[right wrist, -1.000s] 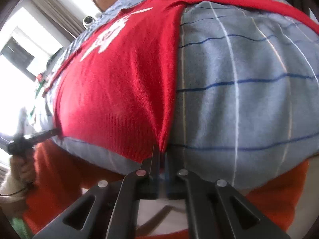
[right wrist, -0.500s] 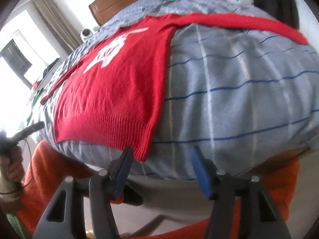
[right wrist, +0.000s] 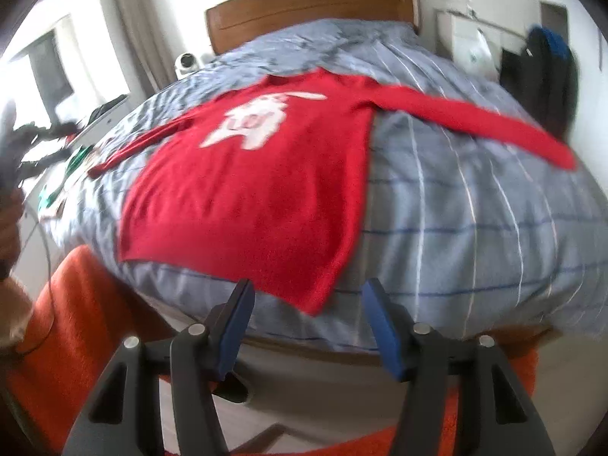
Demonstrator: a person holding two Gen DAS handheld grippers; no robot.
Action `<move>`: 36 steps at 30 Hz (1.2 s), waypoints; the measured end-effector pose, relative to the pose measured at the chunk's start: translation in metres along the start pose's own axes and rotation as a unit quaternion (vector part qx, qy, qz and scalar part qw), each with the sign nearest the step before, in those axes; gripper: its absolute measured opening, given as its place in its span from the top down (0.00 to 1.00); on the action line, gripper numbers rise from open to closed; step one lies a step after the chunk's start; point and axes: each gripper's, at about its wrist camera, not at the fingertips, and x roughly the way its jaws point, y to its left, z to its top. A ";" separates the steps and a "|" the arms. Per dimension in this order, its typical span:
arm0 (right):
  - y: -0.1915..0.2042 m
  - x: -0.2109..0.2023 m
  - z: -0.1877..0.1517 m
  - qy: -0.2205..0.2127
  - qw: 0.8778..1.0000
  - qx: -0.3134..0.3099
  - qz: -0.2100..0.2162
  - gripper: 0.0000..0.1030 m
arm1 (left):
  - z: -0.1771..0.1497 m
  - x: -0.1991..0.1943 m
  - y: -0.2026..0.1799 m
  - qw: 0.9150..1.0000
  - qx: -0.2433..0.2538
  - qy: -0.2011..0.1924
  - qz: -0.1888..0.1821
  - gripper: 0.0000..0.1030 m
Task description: Fold small clothes
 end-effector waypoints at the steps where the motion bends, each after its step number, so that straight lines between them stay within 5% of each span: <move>1: 0.005 -0.005 0.001 -0.004 1.000 -0.010 -0.001 0.42 | 0.001 0.000 0.001 1.000 -0.007 -0.003 -0.002 0.16; 7: 0.033 -0.032 0.014 -0.035 0.998 -0.049 -0.004 0.37 | -0.002 -0.018 0.013 0.998 -0.057 -0.024 -0.012 0.12; 15: 0.058 -0.038 0.016 -0.032 0.995 -0.092 0.008 0.37 | -0.039 -0.018 0.019 0.996 -0.076 -0.015 0.033 0.09; 20: 0.055 -0.038 0.010 -0.029 0.996 -0.087 0.005 0.37 | -0.046 0.000 0.009 0.997 -0.066 0.020 0.032 0.09; 26: 0.039 -0.028 0.016 -0.046 0.997 -0.057 0.011 0.36 | -0.039 -0.009 -0.005 0.998 -0.037 0.002 0.048 0.09; 32: -0.019 -0.002 0.039 -0.029 0.995 0.045 0.083 0.36 | -0.042 -0.017 0.007 0.995 -0.043 -0.009 0.091 0.07; 36: -0.127 0.001 0.079 -0.083 0.986 0.135 0.051 0.36 | -0.050 -0.017 0.020 0.992 -0.066 -0.001 0.108 0.07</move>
